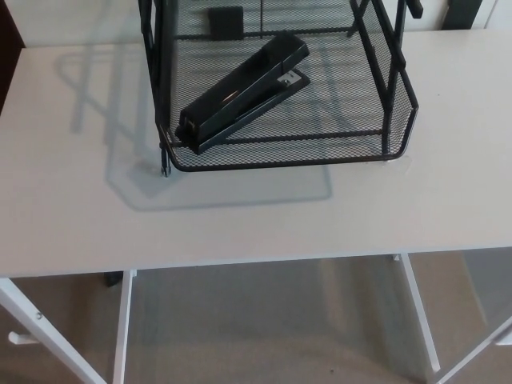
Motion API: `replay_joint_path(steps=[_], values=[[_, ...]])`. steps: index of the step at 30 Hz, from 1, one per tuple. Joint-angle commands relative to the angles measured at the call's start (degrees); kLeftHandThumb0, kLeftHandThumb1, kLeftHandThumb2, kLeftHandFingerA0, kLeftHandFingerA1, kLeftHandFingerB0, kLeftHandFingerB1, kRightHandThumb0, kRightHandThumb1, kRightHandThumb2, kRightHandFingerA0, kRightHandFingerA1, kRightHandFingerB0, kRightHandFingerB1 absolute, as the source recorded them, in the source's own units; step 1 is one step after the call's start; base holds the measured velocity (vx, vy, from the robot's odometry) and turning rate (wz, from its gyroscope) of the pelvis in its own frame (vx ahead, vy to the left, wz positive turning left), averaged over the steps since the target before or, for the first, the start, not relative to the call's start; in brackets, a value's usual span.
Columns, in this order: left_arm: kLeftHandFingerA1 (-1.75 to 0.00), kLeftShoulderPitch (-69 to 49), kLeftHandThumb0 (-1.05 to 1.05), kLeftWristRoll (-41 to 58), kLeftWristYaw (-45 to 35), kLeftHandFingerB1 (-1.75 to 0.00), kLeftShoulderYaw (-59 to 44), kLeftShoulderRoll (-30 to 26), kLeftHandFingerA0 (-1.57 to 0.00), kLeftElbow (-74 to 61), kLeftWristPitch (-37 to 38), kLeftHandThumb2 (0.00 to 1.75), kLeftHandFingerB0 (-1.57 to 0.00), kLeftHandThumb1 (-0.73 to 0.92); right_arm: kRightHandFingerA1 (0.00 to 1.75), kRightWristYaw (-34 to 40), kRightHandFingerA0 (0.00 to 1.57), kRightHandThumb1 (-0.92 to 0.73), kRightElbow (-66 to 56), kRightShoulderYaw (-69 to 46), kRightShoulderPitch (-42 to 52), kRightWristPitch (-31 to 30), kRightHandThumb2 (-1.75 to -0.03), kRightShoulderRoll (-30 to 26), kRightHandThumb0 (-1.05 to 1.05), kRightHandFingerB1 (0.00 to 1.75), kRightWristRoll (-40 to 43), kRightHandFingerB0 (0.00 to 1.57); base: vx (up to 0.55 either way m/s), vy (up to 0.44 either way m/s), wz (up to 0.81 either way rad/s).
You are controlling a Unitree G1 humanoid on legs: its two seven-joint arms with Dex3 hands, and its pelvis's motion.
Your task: The robot walks towards a desk on which a file tray is kept in the middle and a stapler is kept to its right. The robot lifts the stapler using its right hand and places it on the file tray.
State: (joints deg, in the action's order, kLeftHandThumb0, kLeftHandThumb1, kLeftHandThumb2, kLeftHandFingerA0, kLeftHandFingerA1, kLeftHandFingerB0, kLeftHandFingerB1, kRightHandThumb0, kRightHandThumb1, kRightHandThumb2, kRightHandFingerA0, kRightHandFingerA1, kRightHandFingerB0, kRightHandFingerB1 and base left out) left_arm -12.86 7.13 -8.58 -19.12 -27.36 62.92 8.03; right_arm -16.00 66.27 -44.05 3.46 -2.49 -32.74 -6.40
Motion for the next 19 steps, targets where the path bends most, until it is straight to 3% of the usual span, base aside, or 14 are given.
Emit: replay_joint_path(steps=[1,3,4,5,8,10,11,12,13,14,16,17,18,19], values=[[-0.54,0.1,-0.56,0.3,0.1,-0.43,-0.7,-1.5,-0.65,0.4,-0.3,0.61,-0.45,0.74,0.00,-1.8,0.00,-0.50,0.4,0.2,0.3,4.2,-0.73,-1.7,-0.51,0.25,7.1,0.03,0.00,0.000,0.00],[-0.55,0.3,-0.53,0.9,-0.3,-0.43,-1.2,-1.4,-0.64,0.4,-0.6,0.62,-0.43,0.74,0.02,-0.8,0.00,-0.52,0.5,1.3,0.1,4.1,-0.68,-2.0,-0.46,0.23,6.9,0.01,0.00,0.000,0.00],[-0.55,0.3,-0.54,0.9,0.0,-0.42,-1.3,-1.3,-0.66,0.2,-0.9,0.61,-0.44,0.74,0.28,3.1,0.00,-0.43,0.3,5.7,1.1,7.1,-0.83,-2.3,-0.59,0.27,2.5,0.00,0.00,0.000,0.00],[-0.55,0.3,-0.54,0.8,0.1,-0.42,-1.4,-1.3,-0.66,0.1,-1.1,0.61,-0.45,0.74,0.02,3.1,0.00,-0.54,0.7,6.8,1.1,7.7,-0.71,-2.6,-0.53,0.15,2.2,0.00,0.00,0.000,0.00],[-0.55,0.2,-0.56,0.3,-0.3,-0.43,-1.1,-1.4,-0.66,0.1,-0.5,0.62,-0.44,0.74,0.14,-0.8,0.00,-0.46,1.8,2.2,-0.1,6.3,-0.73,-1.9,-0.44,0.26,10.0,0.03,0.00,0.000,0.00],[-0.54,-0.2,-0.57,0.5,-0.8,-0.43,-1.2,-1.4,-0.65,-0.4,-0.4,0.62,-0.43,0.74,0.30,0.2,0.00,-0.62,1.9,6.8,0.4,6.4,-0.58,-3.2,-0.54,0.28,6.8,0.00,0.00,0.000,0.00],[-0.54,-0.2,-0.57,0.5,-0.8,-0.43,-1.2,-1.4,-0.65,-0.4,-0.4,0.62,-0.43,0.74,0.30,0.3,0.00,-0.62,1.9,7.2,0.5,6.4,-0.58,-3.3,-0.54,0.28,7.2,0.00,0.00,0.000,0.00],[-0.53,0.0,-0.56,0.3,-0.6,-0.42,-1.0,-1.5,-0.64,-0.9,-1.3,0.62,-0.43,0.74,0.04,-1.9,0.00,-0.52,2.0,3.4,-0.4,4.9,-0.77,-2.7,-0.46,0.16,12.0,0.01,0.00,0.000,0.00],[-0.53,0.4,-0.56,0.4,-0.7,-0.41,-1.1,-1.5,-0.62,-0.3,-1.4,0.61,-0.41,0.75,0.15,-1.7,0.00,-0.61,2.0,4.1,-0.2,5.0,-0.58,-2.9,-0.47,0.28,11.7,0.00,0.00,0.000,0.00],[-0.53,0.8,-0.56,0.4,-0.6,-0.41,-1.1,-1.6,-0.64,0.5,-1.2,0.61,-0.41,0.75,0.00,-1.7,0.00,-0.52,1.9,4.3,-0.3,4.7,-0.74,-2.9,-0.51,0.20,11.7,0.02,0.00,0.000,0.00],[-0.53,1.2,-0.56,0.2,-0.5,-0.41,-1.0,-1.7,-0.64,1.3,-1.0,0.61,-0.41,0.75,0.00,-1.9,0.00,-0.52,1.9,4.2,-0.4,4.2,-0.74,-2.9,-0.51,0.20,12.6,0.02,0.00,0.000,0.00],[-0.54,1.1,-0.57,0.3,-0.7,-0.42,-1.0,-1.7,-0.64,1.2,-0.9,0.61,-0.42,0.74,0.07,-1.8,0.00,-0.53,1.8,2.7,-0.9,2.3,-0.65,-2.7,-0.40,0.33,14.8,0.03,0.00,0.000,0.00],[-0.54,0.9,-0.57,0.5,-0.8,-0.42,-1.2,-1.4,-0.65,1.2,-0.6,0.61,-0.42,0.74,0.24,-1.5,0.00,-0.57,1.8,3.2,-0.8,3.0,-0.57,-2.8,-0.44,0.33,14.4,0.03,0.00,0.000,0.00],[-0.54,0.9,-0.57,0.5,-0.8,-0.42,-1.2,-1.4,-0.65,1.2,-0.6,0.61,-0.42,0.74,0.24,-1.5,0.00,-0.57,1.8,3.2,-0.8,3.0,-0.57,-2.8,-0.44,0.33,14.4,0.03,0.00,0.000,0.00]])
